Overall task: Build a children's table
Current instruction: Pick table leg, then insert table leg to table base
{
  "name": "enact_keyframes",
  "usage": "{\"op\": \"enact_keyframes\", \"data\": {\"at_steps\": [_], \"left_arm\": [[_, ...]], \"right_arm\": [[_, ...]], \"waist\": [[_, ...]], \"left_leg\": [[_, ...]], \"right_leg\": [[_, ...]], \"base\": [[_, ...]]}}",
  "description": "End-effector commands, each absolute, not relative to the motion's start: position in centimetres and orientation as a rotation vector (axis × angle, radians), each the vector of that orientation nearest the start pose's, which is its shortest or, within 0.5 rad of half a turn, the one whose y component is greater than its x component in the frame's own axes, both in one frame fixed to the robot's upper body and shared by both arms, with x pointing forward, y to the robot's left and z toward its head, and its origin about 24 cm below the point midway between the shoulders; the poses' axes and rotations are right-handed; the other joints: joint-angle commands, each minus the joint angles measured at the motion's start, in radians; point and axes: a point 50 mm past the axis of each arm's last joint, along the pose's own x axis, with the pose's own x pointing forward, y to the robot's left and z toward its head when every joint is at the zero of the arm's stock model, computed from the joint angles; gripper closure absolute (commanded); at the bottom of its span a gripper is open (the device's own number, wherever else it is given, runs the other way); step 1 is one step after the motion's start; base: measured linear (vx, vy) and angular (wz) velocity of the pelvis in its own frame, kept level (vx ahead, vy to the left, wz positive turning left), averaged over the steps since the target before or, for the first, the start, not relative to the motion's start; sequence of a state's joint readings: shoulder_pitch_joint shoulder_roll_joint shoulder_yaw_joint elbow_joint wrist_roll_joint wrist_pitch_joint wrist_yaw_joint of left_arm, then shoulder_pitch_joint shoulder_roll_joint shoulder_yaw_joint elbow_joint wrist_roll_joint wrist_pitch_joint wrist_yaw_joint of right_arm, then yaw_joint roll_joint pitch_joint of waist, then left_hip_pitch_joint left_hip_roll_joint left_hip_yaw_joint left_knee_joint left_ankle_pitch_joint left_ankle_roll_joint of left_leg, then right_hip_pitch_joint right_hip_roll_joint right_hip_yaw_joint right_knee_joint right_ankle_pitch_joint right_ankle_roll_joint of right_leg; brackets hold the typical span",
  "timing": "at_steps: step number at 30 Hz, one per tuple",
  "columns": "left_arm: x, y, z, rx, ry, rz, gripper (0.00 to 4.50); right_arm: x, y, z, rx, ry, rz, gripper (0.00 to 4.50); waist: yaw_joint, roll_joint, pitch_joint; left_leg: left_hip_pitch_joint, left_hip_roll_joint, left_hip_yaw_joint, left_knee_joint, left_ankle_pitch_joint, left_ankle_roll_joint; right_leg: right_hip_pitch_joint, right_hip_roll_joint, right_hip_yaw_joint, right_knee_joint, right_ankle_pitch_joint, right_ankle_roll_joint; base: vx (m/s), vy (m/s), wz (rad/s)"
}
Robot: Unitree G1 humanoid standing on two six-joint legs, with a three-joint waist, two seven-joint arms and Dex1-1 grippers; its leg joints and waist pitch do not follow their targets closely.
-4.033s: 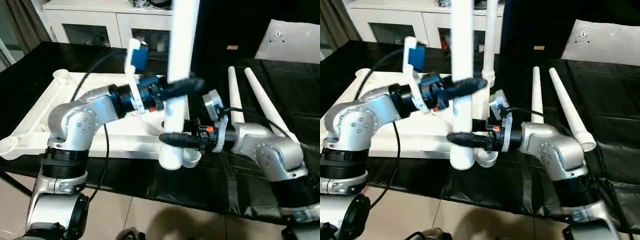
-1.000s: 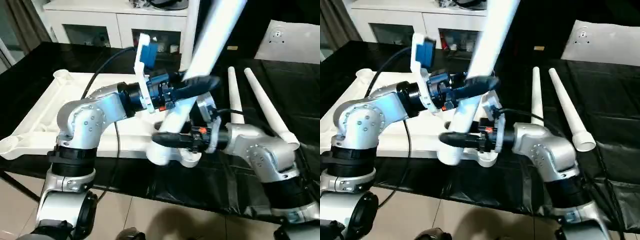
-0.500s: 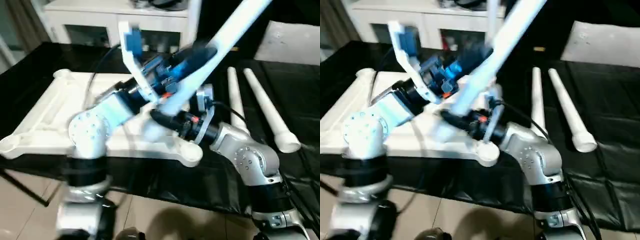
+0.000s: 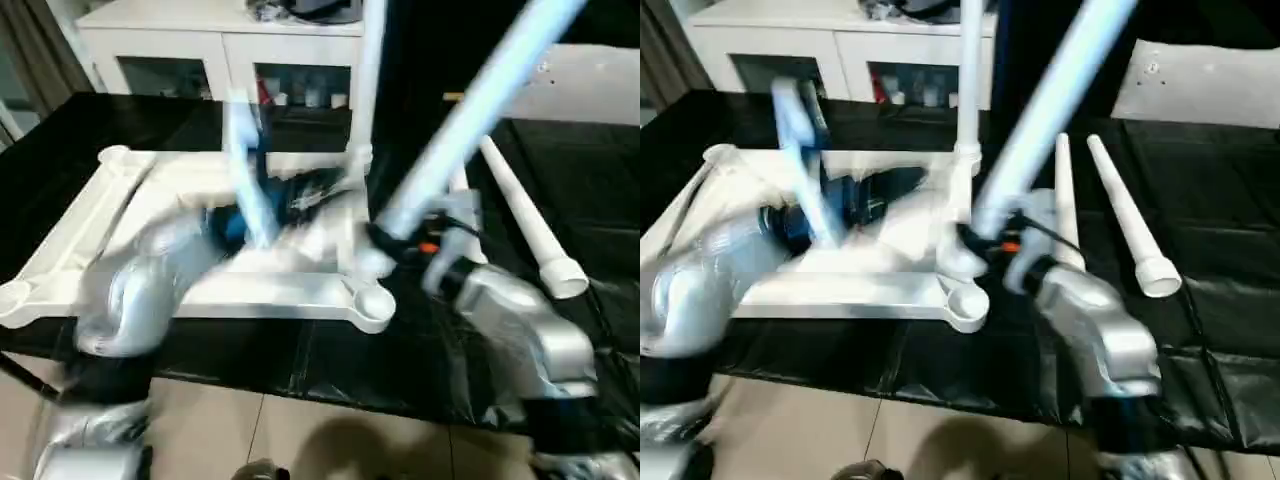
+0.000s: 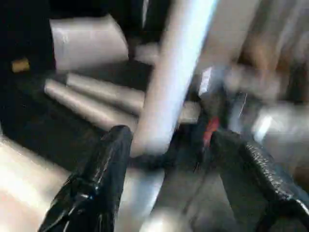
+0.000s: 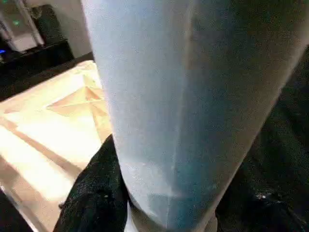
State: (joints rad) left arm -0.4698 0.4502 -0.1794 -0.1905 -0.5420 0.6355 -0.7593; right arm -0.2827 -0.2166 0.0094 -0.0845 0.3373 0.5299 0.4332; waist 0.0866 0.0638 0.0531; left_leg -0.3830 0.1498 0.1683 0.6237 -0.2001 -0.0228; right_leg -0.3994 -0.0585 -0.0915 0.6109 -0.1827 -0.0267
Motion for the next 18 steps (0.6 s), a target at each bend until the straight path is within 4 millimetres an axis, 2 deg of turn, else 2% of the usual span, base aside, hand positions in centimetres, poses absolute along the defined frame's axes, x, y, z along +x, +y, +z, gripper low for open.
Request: {"op": "enact_keyframes", "data": {"at_steps": [1, 2, 3, 5, 7, 8, 10, 12, 15, 17, 18], "left_arm": [[28.1, 11.3, 12.8, 0.160, 0.200, -1.168, 1.49], [28.0, 11.4, 12.3, 0.187, 0.213, -1.174, 1.49], [27.9, 11.7, 11.5, 0.223, 0.234, -1.193, 1.78], [27.7, 11.8, 11.0, 0.243, 0.247, -1.205, 1.86], [27.6, 12.4, 9.5, 0.319, 0.278, -1.251, 1.89], [27.6, 12.4, 9.5, 0.321, 0.279, -1.252, 2.07], [27.9, 13.1, 8.1, 0.391, 0.310, -1.267, 2.27], [28.5, 13.8, 7.5, 0.415, 0.328, -1.266, 2.27], [29.2, 14.5, 6.9, 0.448, 0.343, -1.277, 2.66], [29.5, 14.8, 6.5, 0.475, 0.350, -1.291, 2.68], [29.7, 14.9, 6.3, 0.482, 0.351, -1.297, 2.98]], "right_arm": [[29.0, -14.2, 9.7, 0.078, 0.132, 0.530, 2.60], [29.0, -14.2, 9.7, 0.072, 0.128, 0.520, 2.60], [28.7, -14.2, 9.5, 0.060, 0.122, 0.509, 2.60], [28.6, -14.3, 9.5, 0.053, 0.119, 0.504, 2.60], [28.0, -14.1, 9.4, 0.089, 0.118, 0.527, 2.60], [28.0, -14.1, 9.4, 0.090, 0.118, 0.528, 2.60], [27.5, -13.9, 9.4, 0.142, 0.108, 0.551, 2.60], [27.2, -13.7, 9.3, 0.158, 0.114, 0.568, 2.60], [26.7, -13.3, 9.1, 0.181, 0.133, 0.608, 2.60], [26.5, -13.1, 9.1, 0.203, 0.144, 0.633, 2.60], [26.4, -13.0, 9.1, 0.208, 0.147, 0.644, 2.60]], "waist": [[-0.007, 0.000, -0.067], [-0.009, 0.002, -0.069], [-0.010, 0.008, -0.068], [-0.011, 0.006, -0.066], [-0.018, 0.011, -0.064], [-0.017, 0.011, -0.064], [-0.021, 0.014, -0.063], [-0.025, 0.014, -0.065], [-0.034, 0.016, -0.067], [-0.034, 0.016, -0.069], [-0.034, 0.015, -0.068]], "left_leg": [[0.016, 0.073, -0.037, -0.083, -0.156, 0.000], [0.016, 0.073, -0.035, -0.081, -0.157, -0.007], [0.018, 0.072, -0.034, -0.082, -0.171, -0.011], [0.019, 0.074, -0.036, -0.085, -0.199, -0.016], [0.022, 0.074, -0.037, -0.087, -0.234, -0.021], [0.022, 0.074, -0.039, -0.088, -0.241, -0.019], [0.023, 0.073, -0.037, -0.088, -0.253, -0.015], [0.019, 0.072, -0.039, -0.089, -0.250, -0.011], [0.018, 0.072, -0.041, -0.089, -0.254, -0.009], [0.018, 0.073, -0.041, -0.088, -0.252, -0.009], [0.018, 0.073, -0.041, -0.088, -0.250, -0.006]], "right_leg": [[0.052, -0.091, 0.066, -0.082, -0.280, -0.088], [0.052, -0.093, 0.067, -0.079, -0.279, -0.091], [0.050, -0.094, 0.067, -0.084, -0.299, -0.092], [0.049, -0.095, 0.067, -0.087, -0.319, -0.094], [0.047, -0.093, 0.066, -0.088, -0.322, -0.101], [0.048, -0.093, 0.066, -0.091, -0.328, -0.098], [0.047, -0.094, 0.068, -0.092, -0.333, -0.090], [0.050, -0.096, 0.067, -0.092, -0.331, -0.089], [0.051, -0.097, 0.066, -0.093, -0.330, -0.097], [0.052, -0.101, 0.067, -0.090, -0.326, -0.103], [0.052, -0.101, 0.067, -0.092, -0.326, -0.105]], "base": [[0.000, 0.000, 0.00], [0.000, 0.000, 0.00], [0.000, 0.000, 0.00], [0.000, 0.000, 0.00], [0.000, 0.000, 0.00], [0.000, 0.000, 0.00], [0.000, 0.000, 0.00], [0.000, 0.000, 0.00], [0.000, 0.000, 0.00], [0.000, 0.000, 0.00], [0.000, 0.000, 0.00]]}}
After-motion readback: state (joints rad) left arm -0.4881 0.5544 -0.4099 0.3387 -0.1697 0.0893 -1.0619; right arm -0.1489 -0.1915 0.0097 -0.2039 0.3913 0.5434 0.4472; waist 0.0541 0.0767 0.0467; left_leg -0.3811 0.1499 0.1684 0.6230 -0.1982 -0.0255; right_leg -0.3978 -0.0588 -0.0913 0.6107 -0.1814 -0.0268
